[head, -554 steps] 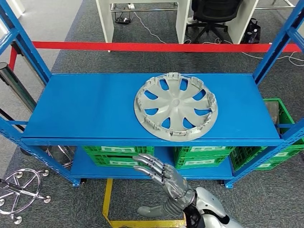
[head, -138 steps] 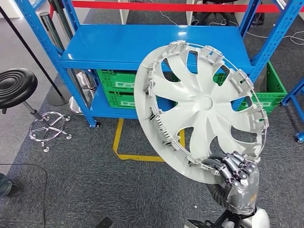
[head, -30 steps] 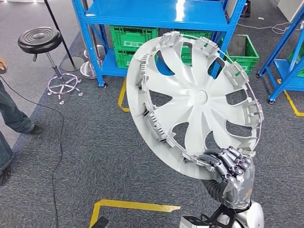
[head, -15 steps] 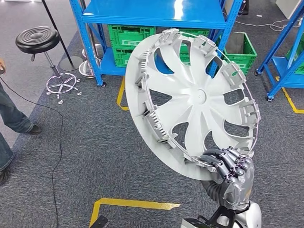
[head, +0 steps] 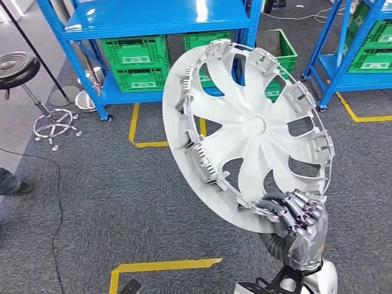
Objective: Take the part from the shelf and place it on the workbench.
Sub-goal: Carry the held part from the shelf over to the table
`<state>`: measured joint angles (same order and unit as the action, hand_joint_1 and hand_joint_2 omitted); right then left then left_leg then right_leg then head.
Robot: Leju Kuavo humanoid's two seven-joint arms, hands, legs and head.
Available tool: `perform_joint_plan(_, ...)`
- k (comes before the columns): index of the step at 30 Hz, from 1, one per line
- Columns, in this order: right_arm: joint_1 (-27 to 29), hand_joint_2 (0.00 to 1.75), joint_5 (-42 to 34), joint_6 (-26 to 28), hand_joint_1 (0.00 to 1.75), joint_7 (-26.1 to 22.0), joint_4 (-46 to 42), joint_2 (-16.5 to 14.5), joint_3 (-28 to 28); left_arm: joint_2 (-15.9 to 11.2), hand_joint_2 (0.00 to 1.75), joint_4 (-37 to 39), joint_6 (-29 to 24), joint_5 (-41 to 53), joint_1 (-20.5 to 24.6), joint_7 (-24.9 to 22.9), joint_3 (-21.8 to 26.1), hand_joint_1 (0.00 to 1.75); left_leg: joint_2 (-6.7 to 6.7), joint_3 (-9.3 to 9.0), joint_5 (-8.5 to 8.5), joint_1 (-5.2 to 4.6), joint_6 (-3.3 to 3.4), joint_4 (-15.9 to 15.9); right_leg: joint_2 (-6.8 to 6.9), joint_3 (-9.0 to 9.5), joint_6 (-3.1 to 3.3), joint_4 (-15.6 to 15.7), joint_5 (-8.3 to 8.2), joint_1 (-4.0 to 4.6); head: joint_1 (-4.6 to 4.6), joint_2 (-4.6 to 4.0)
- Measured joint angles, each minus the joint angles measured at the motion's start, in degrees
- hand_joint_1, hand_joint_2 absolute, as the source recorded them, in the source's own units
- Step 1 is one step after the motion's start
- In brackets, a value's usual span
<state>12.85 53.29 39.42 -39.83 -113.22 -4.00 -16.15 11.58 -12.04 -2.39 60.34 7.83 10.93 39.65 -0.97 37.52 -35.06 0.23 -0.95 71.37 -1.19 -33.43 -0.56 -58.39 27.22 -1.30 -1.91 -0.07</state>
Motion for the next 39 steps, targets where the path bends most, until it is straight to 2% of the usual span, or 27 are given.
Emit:
perform_joint_plan(1, 0.00, 1.75, 0.00, 0.00, 1.75, 0.00, 0.01, 0.00, -0.03, -0.01, 0.00, 0.00, -0.01, -0.02, -0.08, 0.00, 0.00, 0.00, 0.15, 1.04, -0.69, -0.01, 0.09, 2.51, -0.70, -0.12, 0.12, 0.00, -0.09, 0.10, 0.00, 0.00)
perform_joint_plan(2, 0.01, 1.75, 0.01, -0.01, 1.75, 0.00, 0.02, 0.00, -0.04, -0.02, 0.00, 0.00, -0.02, -0.03, -0.13, 0.00, 0.00, 0.00, 0.28, 1.16, -0.18, -0.05, 0.32, 2.92, -1.46, -0.19, 0.19, -0.01, -0.16, 0.23, 0.00, 0.00)
perform_joint_plan(3, 0.01, 1.75, 0.01, 0.00, 1.75, 0.01, 0.02, 0.00, -0.07, -0.02, 0.00, 0.00, -0.03, -0.05, -0.14, 0.00, 0.00, 0.00, 0.58, 0.23, 1.39, -0.10, 0.69, 1.01, -2.23, -0.21, 0.22, -0.01, -0.23, 0.34, -0.01, 0.00)
perform_joint_plan(4, -0.01, 1.75, 0.02, 0.00, 1.75, 0.01, 0.03, 0.00, -0.11, -0.03, 0.00, 0.00, -0.04, -0.06, -0.13, 0.00, 0.00, 0.00, 1.39, -1.47, 3.61, -0.17, 1.21, -2.61, -3.00, -0.21, 0.24, -0.01, -0.32, 0.45, 0.00, 0.00)
perform_joint_plan(6, -0.21, 1.75, 0.02, 0.00, 1.75, 0.01, 0.03, 0.01, -0.20, -0.17, 0.00, 0.00, -0.05, -0.06, -0.14, 0.00, 0.00, 0.00, 4.50, -4.78, 6.71, -0.19, 2.39, -9.81, -4.43, -0.37, 0.08, -0.03, -0.55, 0.49, -0.10, 0.00)
perform_joint_plan(8, -0.49, 1.75, 0.04, 0.01, 1.75, 0.02, 0.04, 0.02, -0.29, -0.30, 0.00, 0.00, -0.07, -0.06, -0.16, 0.00, 0.00, 0.00, 6.22, -5.97, 7.23, -0.27, 3.02, -12.65, -5.74, -0.90, -0.48, -0.02, -0.94, 0.19, 0.03, 0.00)
perform_joint_plan(9, -0.58, 1.75, 0.05, 0.01, 1.75, 0.02, 0.04, 0.02, -0.34, -0.27, 0.00, 0.00, -0.07, -0.06, -0.14, 0.00, 0.00, 0.00, 5.73, -6.02, 7.30, -0.36, 3.05, -13.04, -6.46, -1.23, -0.91, 0.07, -1.21, 0.08, 0.13, 0.00)
perform_joint_plan(10, -0.56, 1.75, 0.08, 0.01, 1.75, 0.02, 0.04, 0.03, -0.38, -0.24, 0.00, 0.00, -0.07, -0.06, -0.06, 0.00, 0.00, 0.00, 5.01, -6.11, 7.45, -0.26, 3.00, -13.58, -6.49, -1.62, -1.24, 0.03, -1.32, -0.01, 0.21, 0.00)
perform_joint_plan(12, -0.60, 1.75, 0.22, 0.00, 1.75, -0.02, 0.04, 0.07, -0.43, -0.13, 0.00, 0.00, -0.09, -0.06, 0.07, 0.00, 0.00, 0.00, 3.44, -6.37, 7.97, 0.00, 2.89, -14.76, -3.88, -2.93, -1.70, -1.61, -0.12, 0.24, -0.04, 0.00)
perform_joint_plan(14, -0.82, 1.75, 0.62, 0.01, 1.75, -0.05, 0.05, 0.12, -0.51, -0.09, 0.00, 0.00, -0.11, -0.04, -0.01, 0.00, 0.00, 0.00, 1.73, -6.41, 8.25, 0.03, 2.91, -15.21, -0.26, -5.80, -2.03, -7.67, 3.38, 0.40, -0.34, 0.00)
perform_joint_plan(16, -0.94, 1.75, 1.04, 0.01, 1.75, -0.06, 0.05, 0.19, -0.57, -0.09, 0.00, 0.00, -0.07, 0.00, -0.21, -0.03, 0.00, 0.00, -0.17, -6.25, 8.26, -0.07, 2.95, -15.11, 0.75, -8.61, -2.49, -14.32, 6.13, 0.28, -0.44, 0.00)
perform_joint_plan(17, -0.93, 1.75, 1.14, 0.01, 1.75, -0.06, 0.05, 0.22, -0.57, -0.09, 0.00, 0.00, -0.04, 0.02, -0.27, -0.04, -0.01, 0.00, -1.06, -6.20, 8.23, -0.09, 2.91, -15.06, 0.91, -8.78, -2.68, -15.26, 6.11, 0.22, -0.43, 0.00)
perform_joint_plan(18, -0.92, 1.75, 1.17, 0.01, 1.75, -0.04, 0.05, 0.26, -0.57, -0.08, 0.00, 0.00, -0.01, 0.03, -0.27, -0.06, -0.01, 0.00, -1.88, -6.18, 8.18, -0.10, 2.83, -14.97, 1.17, -7.77, -2.81, -13.96, 5.10, 0.18, -0.45, 0.00)
perform_joint_plan(19, -0.93, 1.75, 1.17, 0.01, 1.75, -0.03, 0.04, 0.30, -0.57, -0.07, 0.00, 0.00, 0.02, 0.03, -0.23, -0.07, -0.02, 0.00, -2.63, -6.19, 8.08, -0.10, 2.68, -14.85, 1.79, -5.60, -2.84, -10.49, 3.40, 0.16, -0.45, 0.00)
perform_joint_plan(20, -0.96, 1.75, 1.20, 0.01, 1.75, -0.03, 0.04, 0.32, -0.57, -0.05, 0.00, 0.00, 0.03, 0.03, -0.18, -0.07, -0.02, 0.00, -3.30, -6.20, 7.91, -0.18, 2.44, -14.65, 3.16, -3.12, -2.78, -6.26, 2.13, 0.28, -0.46, 0.00)
perform_joint_plan(22, -1.07, 1.75, 1.29, 0.01, 1.75, -0.04, -0.01, 0.36, -0.66, -0.04, 0.00, 0.00, 0.05, 0.04, -0.10, -0.08, -0.03, 0.00, -4.41, -6.19, 7.58, -0.52, 1.84, -14.15, 4.97, 0.44, -2.06, -0.28, 0.69, 0.51, -0.38, 0.00)
perform_joint_plan(23, -1.11, 1.75, 1.33, 0.01, 1.75, -0.03, -0.04, 0.37, -0.72, -0.05, 0.00, 0.00, 0.06, 0.04, -0.07, -0.09, -0.04, 0.00, -4.88, -6.20, 7.50, -0.69, 1.58, -13.99, 5.20, 0.88, -1.62, 0.55, 0.76, 0.67, -0.33, 0.00)
perform_joint_plan(25, -1.10, 1.75, 1.40, 0.01, 1.75, -0.02, -0.09, 0.39, -0.80, -0.05, 0.00, 0.00, 0.07, 0.04, 0.00, -0.10, -0.04, 0.00, -5.70, -6.26, 7.41, -0.73, 1.18, -13.89, 3.85, 0.70, -0.85, 0.52, 0.40, 0.66, -0.26, 0.00)
perform_joint_plan(27, -1.08, 1.75, 1.53, 0.01, 1.75, -0.03, -0.10, 0.40, -0.88, -0.03, 0.00, 0.00, 0.07, 0.04, 0.12, -0.11, -0.05, 0.00, -3.83, -5.77, 5.85, -0.46, 0.56, -12.29, 2.70, 0.47, -0.18, 0.67, 0.00, 0.40, -0.20, 0.00)
perform_joint_plan(29, -1.16, 1.75, 1.72, 0.01, 1.75, -0.03, -0.11, 0.42, -1.01, -0.03, 0.00, 0.00, 0.07, 0.04, 0.08, -0.11, -0.06, 0.00, -0.69, -3.49, 2.00, -0.16, 0.05, -6.32, 1.49, 0.23, 0.33, 0.75, -0.33, 0.19, -0.08, 0.00)
perform_joint_plan(31, -1.21, 1.75, 1.87, 0.01, 1.75, -0.04, -0.10, 0.42, -1.05, -0.04, 0.00, 0.00, 0.07, 0.03, -0.16, -0.11, -0.07, 0.00, 0.29, -0.43, -1.31, -0.06, -0.02, 1.12, 0.04, -0.02, 0.51, 0.73, -0.52, 0.20, -0.05, 0.00)
perform_joint_plan(32, -1.19, 1.75, 1.93, 0.01, 1.75, -0.04, -0.10, 0.42, -1.05, -0.05, 0.00, 0.00, 0.07, 0.03, -0.24, -0.11, -0.07, 0.00, 0.37, 0.27, -1.51, -0.06, 0.04, 2.84, -0.76, -0.10, 0.50, 0.71, -0.61, 0.21, -0.05, 0.00)
perform_joint_plan(33, -1.17, 1.75, 1.98, 0.01, 1.75, -0.04, -0.10, 0.42, -1.05, -0.07, 0.00, 0.00, 0.07, 0.03, -0.27, -0.11, -0.07, 0.00, 0.48, -0.09, -0.44, -0.05, 0.18, 2.14, -1.60, -0.12, 0.43, 0.70, -0.70, 0.21, -0.05, 0.00)
perform_joint_plan(34, -1.16, 1.75, 2.00, 0.01, 1.75, -0.04, -0.11, 0.42, -1.05, -0.09, 0.00, 0.00, 0.07, 0.03, -0.26, -0.11, -0.07, 0.00, 0.90, -1.45, 1.58, -0.02, 0.39, -0.78, -2.45, -0.12, 0.32, 0.69, -0.79, 0.20, -0.04, 0.00)
perform_joint_plan(36, -1.19, 1.75, 2.04, 0.01, 1.75, -0.03, -0.11, 0.42, -1.05, -0.17, 0.00, 0.00, 0.07, 0.04, -0.22, -0.11, -0.07, 0.00, 4.00, -4.98, 5.58, 0.20, 0.90, -8.84, -3.98, -0.28, -0.03, 0.59, -0.99, 0.20, -0.08, 0.00)
perform_joint_plan(38, -1.33, 1.75, 2.15, 0.01, 1.75, -0.03, -0.13, 0.42, -1.05, -0.22, 0.00, 0.00, 0.07, 0.03, -0.22, -0.11, -0.07, 0.00, 6.80, -6.68, 6.71, 0.37, 1.08, -13.18, -5.38, -0.93, -0.66, 0.46, -1.36, 0.04, -0.09, 0.00)
perform_joint_plan(39, -1.33, 1.75, 2.24, 0.02, 1.75, -0.03, -0.18, 0.43, -1.05, -0.24, 0.00, 0.00, 0.07, 0.03, -0.23, -0.11, -0.07, 0.00, 6.97, -6.74, 6.56, 0.33, 1.10, -13.55, -6.10, -1.30, -1.10, 0.49, -1.62, -0.06, -0.07, 0.00)
